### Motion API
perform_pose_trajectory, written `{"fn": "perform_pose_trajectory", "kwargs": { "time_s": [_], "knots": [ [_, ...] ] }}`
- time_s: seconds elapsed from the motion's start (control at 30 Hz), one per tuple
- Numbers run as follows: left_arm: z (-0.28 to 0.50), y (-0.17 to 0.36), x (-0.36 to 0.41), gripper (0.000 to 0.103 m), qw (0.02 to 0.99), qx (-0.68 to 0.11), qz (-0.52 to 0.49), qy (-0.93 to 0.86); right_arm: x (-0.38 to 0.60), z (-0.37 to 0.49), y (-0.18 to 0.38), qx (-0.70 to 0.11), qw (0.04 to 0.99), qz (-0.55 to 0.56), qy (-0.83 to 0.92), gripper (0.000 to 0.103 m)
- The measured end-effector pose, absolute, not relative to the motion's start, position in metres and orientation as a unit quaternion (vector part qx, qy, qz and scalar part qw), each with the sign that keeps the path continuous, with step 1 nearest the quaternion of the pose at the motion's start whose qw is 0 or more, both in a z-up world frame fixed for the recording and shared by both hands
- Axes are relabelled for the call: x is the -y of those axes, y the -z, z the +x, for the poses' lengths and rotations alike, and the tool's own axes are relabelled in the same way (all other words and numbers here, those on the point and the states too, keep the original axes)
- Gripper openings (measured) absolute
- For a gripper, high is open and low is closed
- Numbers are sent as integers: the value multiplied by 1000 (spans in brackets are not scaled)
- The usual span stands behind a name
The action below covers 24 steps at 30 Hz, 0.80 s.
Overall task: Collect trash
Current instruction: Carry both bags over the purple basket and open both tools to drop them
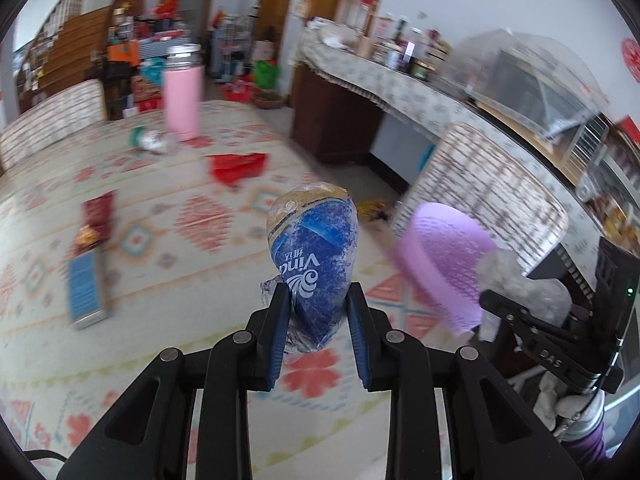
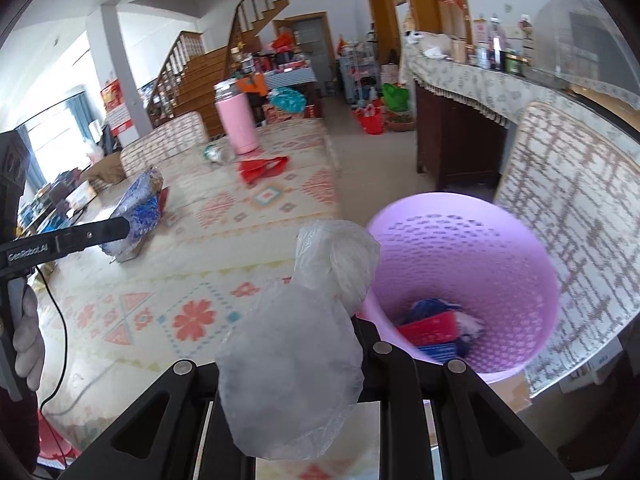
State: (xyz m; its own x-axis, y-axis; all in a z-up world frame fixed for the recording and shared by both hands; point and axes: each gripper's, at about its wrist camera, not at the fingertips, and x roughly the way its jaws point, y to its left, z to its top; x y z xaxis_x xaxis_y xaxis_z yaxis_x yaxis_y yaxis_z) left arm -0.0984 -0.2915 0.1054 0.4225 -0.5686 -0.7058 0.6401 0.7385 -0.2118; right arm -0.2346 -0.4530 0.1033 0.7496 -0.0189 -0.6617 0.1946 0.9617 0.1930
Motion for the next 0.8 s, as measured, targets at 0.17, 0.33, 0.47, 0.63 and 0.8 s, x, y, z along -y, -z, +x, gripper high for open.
{"fn": "perform_pose_trajectory", "kwargs": {
  "time_s": [0.17, 0.33, 0.47, 0.63, 0.8],
  "knots": [
    [-99, -111, 356, 27, 815, -405, 51, 410, 489, -244, -105, -344, 925, 134, 89, 20],
    [-95, -105, 422, 27, 789, -420, 64, 443, 527, -245, -105, -341, 921, 146, 117, 20],
    [-92, -99, 461, 27, 774, -431, 71, 459, 557, -236, -100, -345, 916, 166, 123, 20],
    [-88, -96, 487, 39, 770, -428, 71, 467, 578, -221, -92, -352, 911, 177, 124, 21],
    [-88, -101, 469, 70, 792, -410, 71, 446, 585, -217, -85, -349, 909, 192, 125, 50]
  ]
}}
